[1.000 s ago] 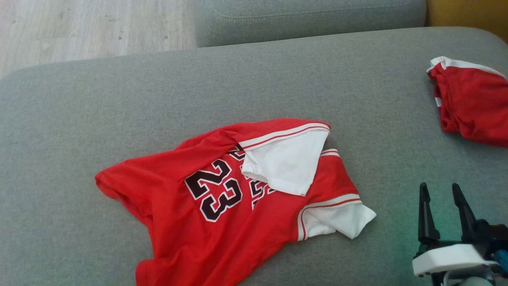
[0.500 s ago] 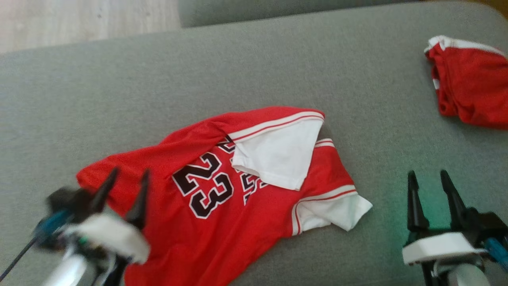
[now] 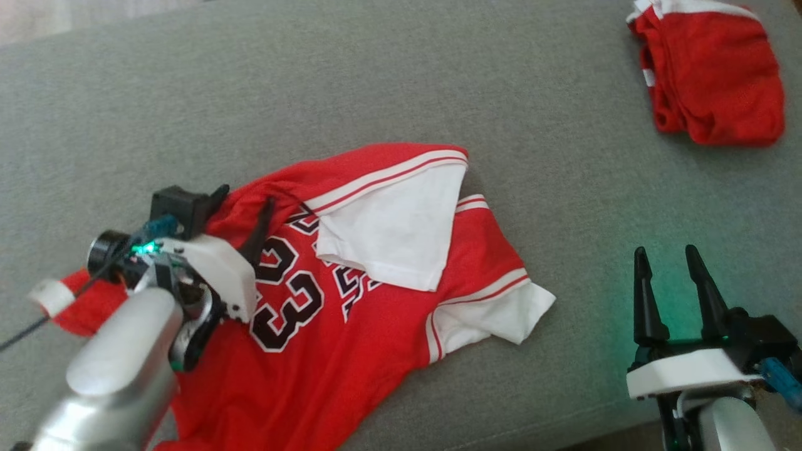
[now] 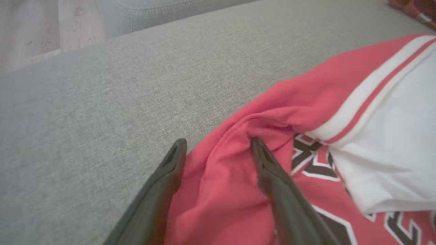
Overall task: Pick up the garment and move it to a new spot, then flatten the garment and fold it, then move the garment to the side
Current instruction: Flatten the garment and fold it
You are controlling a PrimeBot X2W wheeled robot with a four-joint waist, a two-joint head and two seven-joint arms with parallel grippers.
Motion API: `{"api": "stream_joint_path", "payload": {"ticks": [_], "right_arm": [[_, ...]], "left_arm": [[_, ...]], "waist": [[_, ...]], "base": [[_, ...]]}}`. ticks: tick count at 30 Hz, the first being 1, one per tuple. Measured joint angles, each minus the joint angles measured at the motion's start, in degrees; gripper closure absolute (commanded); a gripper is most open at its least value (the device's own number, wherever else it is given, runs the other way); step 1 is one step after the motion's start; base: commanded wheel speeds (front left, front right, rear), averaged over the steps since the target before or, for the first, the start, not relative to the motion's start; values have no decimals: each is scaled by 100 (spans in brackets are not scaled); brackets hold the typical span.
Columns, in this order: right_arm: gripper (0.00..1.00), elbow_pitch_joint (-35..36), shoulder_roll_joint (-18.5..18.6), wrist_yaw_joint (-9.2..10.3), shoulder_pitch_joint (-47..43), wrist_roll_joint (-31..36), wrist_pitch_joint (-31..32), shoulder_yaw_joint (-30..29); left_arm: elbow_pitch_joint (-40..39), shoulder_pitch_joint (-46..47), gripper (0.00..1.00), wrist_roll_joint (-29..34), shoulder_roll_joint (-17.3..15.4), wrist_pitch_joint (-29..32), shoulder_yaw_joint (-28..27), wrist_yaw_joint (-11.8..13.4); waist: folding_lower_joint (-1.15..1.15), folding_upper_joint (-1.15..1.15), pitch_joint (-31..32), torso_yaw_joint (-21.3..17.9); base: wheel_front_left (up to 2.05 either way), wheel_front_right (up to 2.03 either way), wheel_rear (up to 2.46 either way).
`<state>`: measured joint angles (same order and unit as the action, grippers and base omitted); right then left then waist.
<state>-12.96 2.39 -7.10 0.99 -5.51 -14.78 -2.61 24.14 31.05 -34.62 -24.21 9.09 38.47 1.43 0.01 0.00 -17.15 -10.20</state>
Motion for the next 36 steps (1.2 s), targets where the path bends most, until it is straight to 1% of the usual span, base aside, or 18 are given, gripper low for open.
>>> {"api": "stream_joint_path", "payload": {"ticks": [5,7,8,9,10,13,14,18,20,21,24,26,30,32,33,34,35,36], "right_arm": [[0,15,0,0,31,-7,0,31],[0,15,-1,0,49,-7,0,38],[0,16,-1,0,66,-7,0,40],[0,24,-1,0,71,-7,1,37],[0,36,-1,0,71,-7,0,37],[0,148,-1,0,75,-13,0,40],[0,148,-1,0,75,-13,0,40],[0,319,-1,0,152,-125,1,64],[0,374,0,0,253,-174,0,86],[0,386,0,0,301,-185,0,113],[0,405,0,0,381,-241,0,223],[0,400,0,0,389,-289,0,269],[0,387,-1,0,410,-360,0,368],[0,368,0,0,413,-369,0,386],[0,358,0,0,413,-403,0,383],[0,354,0,0,413,-419,0,380],[0,349,0,0,412,-419,0,378],[0,347,0,0,411,-419,0,375]], "left_arm": [[488,380,0,18,19,252,182,-442],[614,516,0,-58,24,455,237,-631],[658,552,9,-160,24,592,266,-700],[665,575,58,-269,22,705,288,-751],[650,584,100,-394,21,799,321,-783],[489,591,100,-743,2,956,444,-851],[489,591,100,-743,2,956,444,-851],[318,611,100,-927,-212,917,442,-859],[321,706,100,-816,-337,676,381,-842],[346,805,100,-730,-400,549,337,-787],[525,1286,100,-464,-528,167,160,-627],[705,1673,100,-292,-617,-52,81,-589],[1196,2216,100,-32,-689,-519,-87,-416],[1492,2311,100,-5,-689,-592,-124,-371],[1623,2310,84,-1,-686,-620,-115,-374],[1733,2301,52,-1,-675,-651,-104,-397],[1829,2293,52,-2,-658,-699,-100,-420],[1896,2290,0,-2,-641,-724,-91,-461]], "waist": [[-1,0,-58,-132],[-1,0,-40,-152],[-1,0,-25,-163],[-1,0,-8,-175],[-2,0,6,-186],[-2,0,26,-219],[-2,0,26,-219],[-1,0,-30,-291],[-1,0,-73,-337],[-1,0,-95,-362],[-1,0,-157,-455],[-1,0,-196,-536],[-1,0,-258,-718],[0,0,-275,-806],[-1,0,-278,-846],[0,0,-278,-882],[0,0,-275,-913],[0,0,-267,-934]], "base": [[0,0,0],[0,0,0],[0,0,0],[0,0,0],[0,0,0],[0,0,0],[0,0,0],[0,0,0],[0,0,0],[0,0,0],[0,0,0],[0,0,0],[0,0,0],[0,0,0],[0,0,0],[0,0,0],[0,0,0],[0,0,0]]}}
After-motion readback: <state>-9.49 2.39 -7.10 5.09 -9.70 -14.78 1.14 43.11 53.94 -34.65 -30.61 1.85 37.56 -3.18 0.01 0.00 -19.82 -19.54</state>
